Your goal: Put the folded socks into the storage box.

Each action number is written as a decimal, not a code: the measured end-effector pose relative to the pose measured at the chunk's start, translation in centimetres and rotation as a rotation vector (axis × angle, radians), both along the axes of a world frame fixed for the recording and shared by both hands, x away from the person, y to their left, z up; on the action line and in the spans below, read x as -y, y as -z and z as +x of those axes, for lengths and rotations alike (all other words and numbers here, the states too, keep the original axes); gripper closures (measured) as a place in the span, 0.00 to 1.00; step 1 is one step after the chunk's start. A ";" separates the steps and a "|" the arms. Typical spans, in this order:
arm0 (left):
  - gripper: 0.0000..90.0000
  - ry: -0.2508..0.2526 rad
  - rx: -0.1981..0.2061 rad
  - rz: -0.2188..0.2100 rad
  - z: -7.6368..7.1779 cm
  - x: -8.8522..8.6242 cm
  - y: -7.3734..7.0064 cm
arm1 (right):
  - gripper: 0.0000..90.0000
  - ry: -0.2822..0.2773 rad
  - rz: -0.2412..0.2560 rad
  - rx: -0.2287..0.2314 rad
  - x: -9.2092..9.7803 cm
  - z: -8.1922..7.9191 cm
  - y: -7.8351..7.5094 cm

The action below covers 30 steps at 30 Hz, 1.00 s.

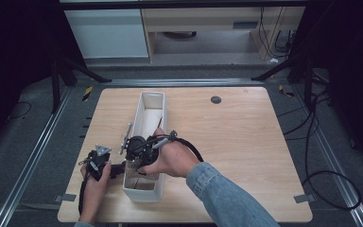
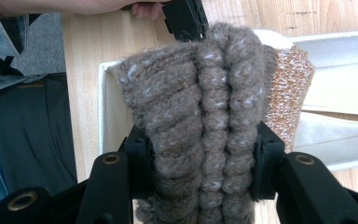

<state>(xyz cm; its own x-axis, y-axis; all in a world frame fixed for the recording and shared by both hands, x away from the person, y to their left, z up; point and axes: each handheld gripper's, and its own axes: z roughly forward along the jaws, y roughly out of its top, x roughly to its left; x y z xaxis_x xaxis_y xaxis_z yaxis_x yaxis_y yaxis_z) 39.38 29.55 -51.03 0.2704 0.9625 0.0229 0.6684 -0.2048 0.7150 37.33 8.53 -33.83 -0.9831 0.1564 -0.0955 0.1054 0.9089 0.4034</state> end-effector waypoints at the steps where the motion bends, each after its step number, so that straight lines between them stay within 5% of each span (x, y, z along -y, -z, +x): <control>1: 0.00 -0.001 0.000 0.000 0.0 0.0 0.0 | 0.60 0.000 -0.002 -0.002 0.0 0.0 0.0; 30: 0.00 -0.001 0.000 -0.001 0.1 0.0 0.0 | 0.60 0.010 0.002 -0.030 -0.5 0.2 1.7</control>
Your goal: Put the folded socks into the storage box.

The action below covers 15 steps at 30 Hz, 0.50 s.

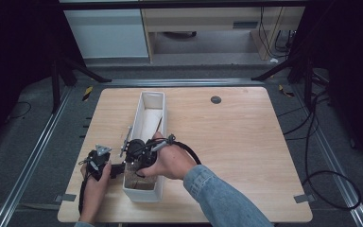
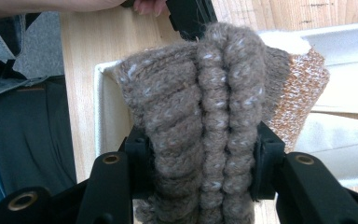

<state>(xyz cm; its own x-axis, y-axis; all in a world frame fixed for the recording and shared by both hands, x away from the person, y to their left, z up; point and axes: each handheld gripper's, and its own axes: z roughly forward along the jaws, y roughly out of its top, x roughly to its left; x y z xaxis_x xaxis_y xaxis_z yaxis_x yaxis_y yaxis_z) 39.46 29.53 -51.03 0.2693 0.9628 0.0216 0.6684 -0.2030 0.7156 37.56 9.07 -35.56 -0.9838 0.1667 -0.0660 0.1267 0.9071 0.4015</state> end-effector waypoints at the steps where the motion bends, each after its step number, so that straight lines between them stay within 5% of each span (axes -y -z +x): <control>1: 0.00 0.000 0.000 0.000 0.0 0.0 0.0 | 0.60 0.000 0.001 0.000 0.0 0.0 0.0; 15: 0.00 0.000 0.000 0.000 0.0 0.0 0.0 | 0.60 0.009 -0.026 -0.007 -0.3 0.0 1.5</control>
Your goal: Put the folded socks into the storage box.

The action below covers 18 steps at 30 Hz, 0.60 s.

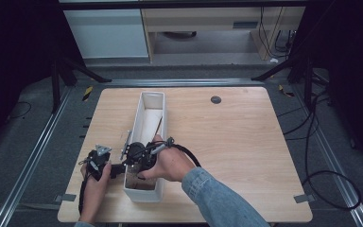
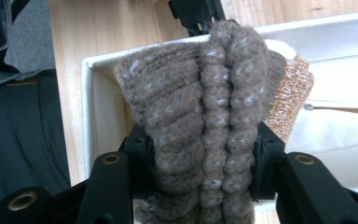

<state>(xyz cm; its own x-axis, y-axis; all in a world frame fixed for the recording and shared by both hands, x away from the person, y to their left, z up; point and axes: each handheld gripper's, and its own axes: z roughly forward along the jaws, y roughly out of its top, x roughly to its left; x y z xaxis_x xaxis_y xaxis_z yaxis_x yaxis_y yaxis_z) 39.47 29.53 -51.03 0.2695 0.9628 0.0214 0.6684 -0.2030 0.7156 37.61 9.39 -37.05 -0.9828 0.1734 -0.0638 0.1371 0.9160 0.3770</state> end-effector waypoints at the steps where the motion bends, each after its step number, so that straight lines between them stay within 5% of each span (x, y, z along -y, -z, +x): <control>1: 0.00 -0.001 0.001 -0.001 0.0 0.0 0.0 | 0.60 0.004 0.001 -0.007 0.0 0.1 0.2; 18: 0.00 0.000 0.000 0.000 0.0 0.0 0.0 | 0.55 0.009 0.011 -0.008 0.0 0.1 0.4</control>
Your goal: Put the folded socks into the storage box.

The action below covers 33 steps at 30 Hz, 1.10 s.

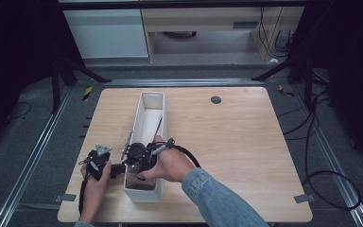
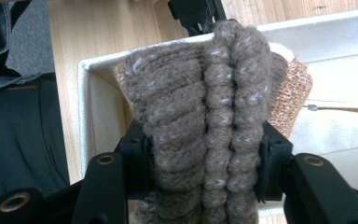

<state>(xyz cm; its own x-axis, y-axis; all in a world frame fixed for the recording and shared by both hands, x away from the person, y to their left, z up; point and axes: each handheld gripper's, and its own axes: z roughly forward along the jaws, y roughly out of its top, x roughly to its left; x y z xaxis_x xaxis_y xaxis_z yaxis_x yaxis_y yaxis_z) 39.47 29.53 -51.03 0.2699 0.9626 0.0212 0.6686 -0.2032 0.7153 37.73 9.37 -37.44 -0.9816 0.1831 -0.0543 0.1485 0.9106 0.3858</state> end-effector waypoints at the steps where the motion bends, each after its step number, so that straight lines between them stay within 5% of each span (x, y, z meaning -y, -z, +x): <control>1: 0.00 0.001 -0.001 0.001 0.0 0.0 0.0 | 0.54 0.000 -0.002 0.000 0.0 0.0 0.0; 11: 0.00 -0.002 0.002 -0.001 0.0 0.0 0.0 | 0.34 0.022 0.040 0.031 1.0 -0.6 -1.6; 18: 0.00 -0.001 0.001 0.000 0.0 0.0 0.0 | 0.35 0.025 0.089 0.048 2.3 -0.6 -3.9; 27: 0.00 0.000 -0.002 0.000 0.0 0.0 0.0 | 0.59 0.043 0.129 0.049 3.5 0.4 -6.1; 33: 0.00 0.000 0.000 0.001 0.0 0.0 0.0 | 0.85 0.051 0.143 0.055 4.0 1.2 -6.7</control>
